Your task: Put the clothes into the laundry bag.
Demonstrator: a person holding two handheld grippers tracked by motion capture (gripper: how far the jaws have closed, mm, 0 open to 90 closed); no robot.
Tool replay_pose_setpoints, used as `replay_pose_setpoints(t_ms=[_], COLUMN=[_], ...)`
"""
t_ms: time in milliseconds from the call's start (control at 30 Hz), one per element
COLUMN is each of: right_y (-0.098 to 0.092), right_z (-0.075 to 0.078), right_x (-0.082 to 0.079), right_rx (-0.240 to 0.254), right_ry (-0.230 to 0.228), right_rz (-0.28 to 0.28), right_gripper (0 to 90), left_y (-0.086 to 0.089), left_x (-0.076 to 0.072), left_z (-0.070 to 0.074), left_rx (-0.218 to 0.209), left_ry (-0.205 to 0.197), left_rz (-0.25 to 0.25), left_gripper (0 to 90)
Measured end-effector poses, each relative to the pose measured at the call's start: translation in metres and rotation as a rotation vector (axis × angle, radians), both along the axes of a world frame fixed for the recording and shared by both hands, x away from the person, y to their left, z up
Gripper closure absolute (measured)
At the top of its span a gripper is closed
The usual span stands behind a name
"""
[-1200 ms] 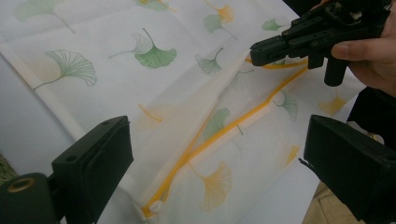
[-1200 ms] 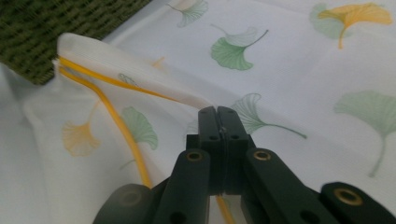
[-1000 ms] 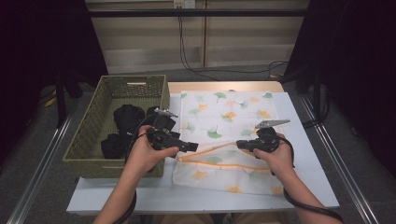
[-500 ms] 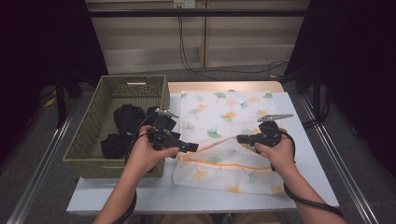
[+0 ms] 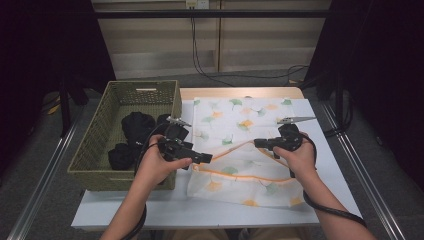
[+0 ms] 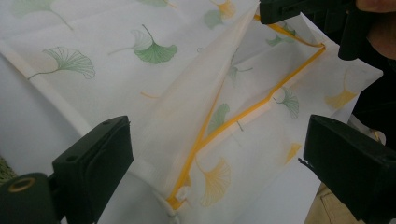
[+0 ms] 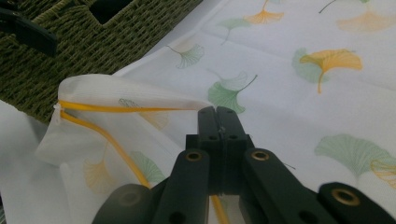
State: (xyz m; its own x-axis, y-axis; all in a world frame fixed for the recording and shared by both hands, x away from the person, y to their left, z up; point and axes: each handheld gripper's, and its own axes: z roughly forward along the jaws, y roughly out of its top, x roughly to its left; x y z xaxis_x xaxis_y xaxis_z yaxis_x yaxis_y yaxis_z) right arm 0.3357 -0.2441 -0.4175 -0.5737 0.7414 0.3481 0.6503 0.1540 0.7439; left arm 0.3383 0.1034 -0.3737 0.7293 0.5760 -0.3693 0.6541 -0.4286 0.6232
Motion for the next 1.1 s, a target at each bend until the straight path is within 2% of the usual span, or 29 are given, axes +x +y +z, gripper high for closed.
replay_pose_setpoints(t_ms=[467,700,1100], right_y=[-0.001,0.002,0.005], right_z=[0.013,0.020,0.023], right_x=[0.011,0.018,0.027], right_rx=[-0.022,-0.018,0.000], right_ry=[-0.014,-0.021,-0.018], right_rz=[-0.003,0.010,0.012], right_gripper=[90.0,90.0,90.0], left_y=[-0.001,0.000,0.002], left_x=[0.000,0.000,0.000], left_z=[-0.001,0.000,0.001], left_rx=[0.000,-0.010,-0.004], left_ry=[0.003,0.002,-0.004], left_rz=[-0.004,0.006,-0.003], left_gripper=[7.9,7.9,7.9])
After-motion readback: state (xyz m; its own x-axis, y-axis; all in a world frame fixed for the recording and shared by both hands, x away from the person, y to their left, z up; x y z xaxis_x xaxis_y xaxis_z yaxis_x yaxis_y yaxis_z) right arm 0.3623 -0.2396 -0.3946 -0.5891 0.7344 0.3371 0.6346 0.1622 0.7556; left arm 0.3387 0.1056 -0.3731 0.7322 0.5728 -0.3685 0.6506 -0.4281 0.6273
